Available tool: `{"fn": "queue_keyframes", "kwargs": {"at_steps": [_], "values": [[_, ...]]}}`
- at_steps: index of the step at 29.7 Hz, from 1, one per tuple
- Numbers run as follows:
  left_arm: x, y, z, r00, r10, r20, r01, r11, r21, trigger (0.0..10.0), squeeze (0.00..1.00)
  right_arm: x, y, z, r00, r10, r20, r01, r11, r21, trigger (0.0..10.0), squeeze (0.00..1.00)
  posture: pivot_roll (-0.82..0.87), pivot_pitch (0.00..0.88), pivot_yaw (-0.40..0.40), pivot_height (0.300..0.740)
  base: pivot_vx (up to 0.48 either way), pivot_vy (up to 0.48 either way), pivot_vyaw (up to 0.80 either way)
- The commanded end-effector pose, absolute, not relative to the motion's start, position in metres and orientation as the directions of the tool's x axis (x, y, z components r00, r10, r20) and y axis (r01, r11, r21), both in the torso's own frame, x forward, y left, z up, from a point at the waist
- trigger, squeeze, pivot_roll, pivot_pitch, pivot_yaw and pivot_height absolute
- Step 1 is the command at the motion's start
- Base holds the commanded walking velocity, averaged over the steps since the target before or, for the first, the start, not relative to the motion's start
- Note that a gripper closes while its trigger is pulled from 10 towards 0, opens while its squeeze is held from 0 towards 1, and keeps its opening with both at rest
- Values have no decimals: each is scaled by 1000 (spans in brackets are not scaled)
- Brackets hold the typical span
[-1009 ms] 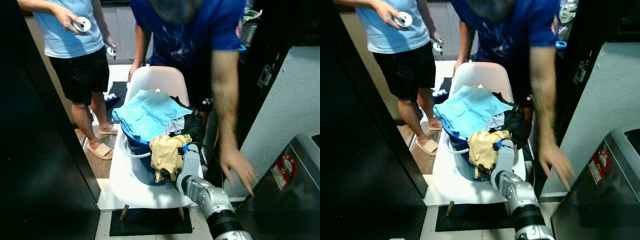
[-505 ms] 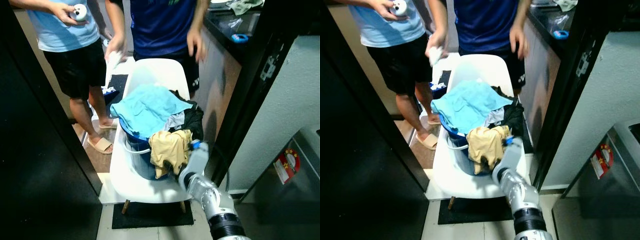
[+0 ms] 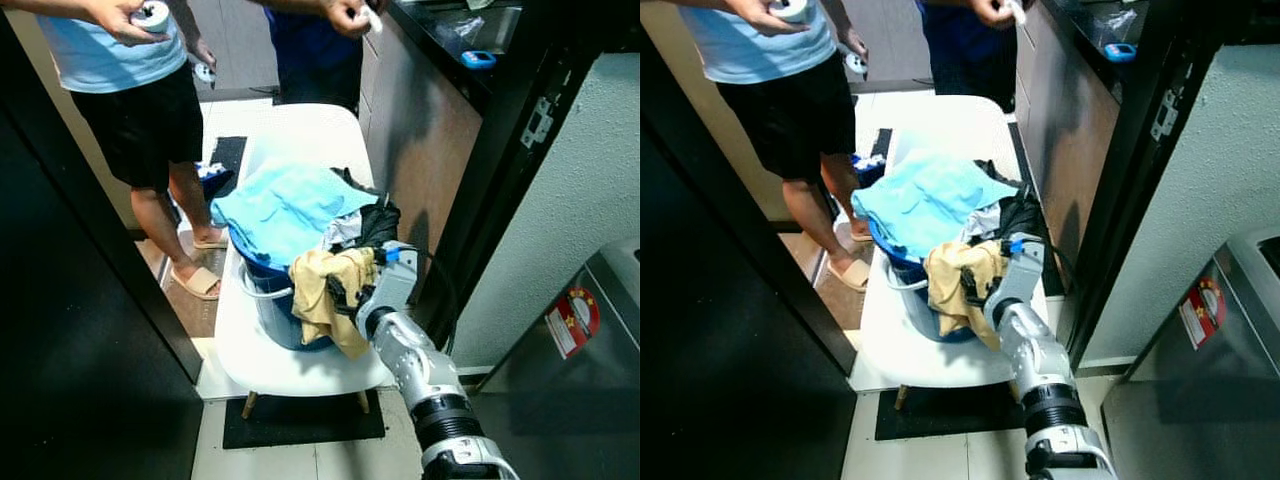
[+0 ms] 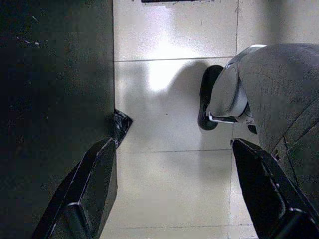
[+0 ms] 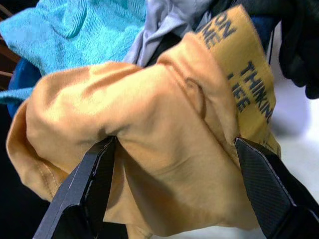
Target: Clothes washing
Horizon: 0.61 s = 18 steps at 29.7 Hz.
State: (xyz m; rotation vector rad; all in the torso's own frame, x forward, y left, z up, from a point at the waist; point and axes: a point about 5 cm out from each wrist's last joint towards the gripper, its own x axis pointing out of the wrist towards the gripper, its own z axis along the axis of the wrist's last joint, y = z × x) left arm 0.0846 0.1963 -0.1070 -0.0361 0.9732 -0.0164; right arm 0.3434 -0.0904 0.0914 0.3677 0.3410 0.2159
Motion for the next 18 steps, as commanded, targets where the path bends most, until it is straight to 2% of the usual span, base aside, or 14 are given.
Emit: {"fn": "queue_keyframes", "kwargs": {"at_steps": [1,11,12,13,14,18], "values": [[62,192,-112,497,-74,-864,42,997,-61,10000,0,341,-78,86,909,296,-294,-174,909,378,10000,0,162,160,33,740,0,0,0],[52,197,-112,496,-68,-866,39,998,-56,10000,0,333,-60,76,884,352,-307,-228,899,375,10000,0,183,180,40,740,0,0,0],[51,197,-112,496,-68,-866,38,998,-56,10000,0,332,-59,76,882,359,-305,-233,896,378,6196,0,185,183,42,740,0,0,0],[51,197,-112,496,-68,-866,38,998,-56,10000,0,332,-59,76,882,359,-305,-233,896,378,6196,0,185,183,42,740,0,0,0],[50,197,-112,496,-68,-866,39,998,-56,10000,0,331,-57,75,879,368,-304,-241,891,384,118,0,187,188,44,740,0,0,0],[48,198,-112,497,-68,-865,38,998,-56,10000,0,328,-54,73,872,393,-292,-258,876,408,0,0,188,191,44,740,0,0,0]]}}
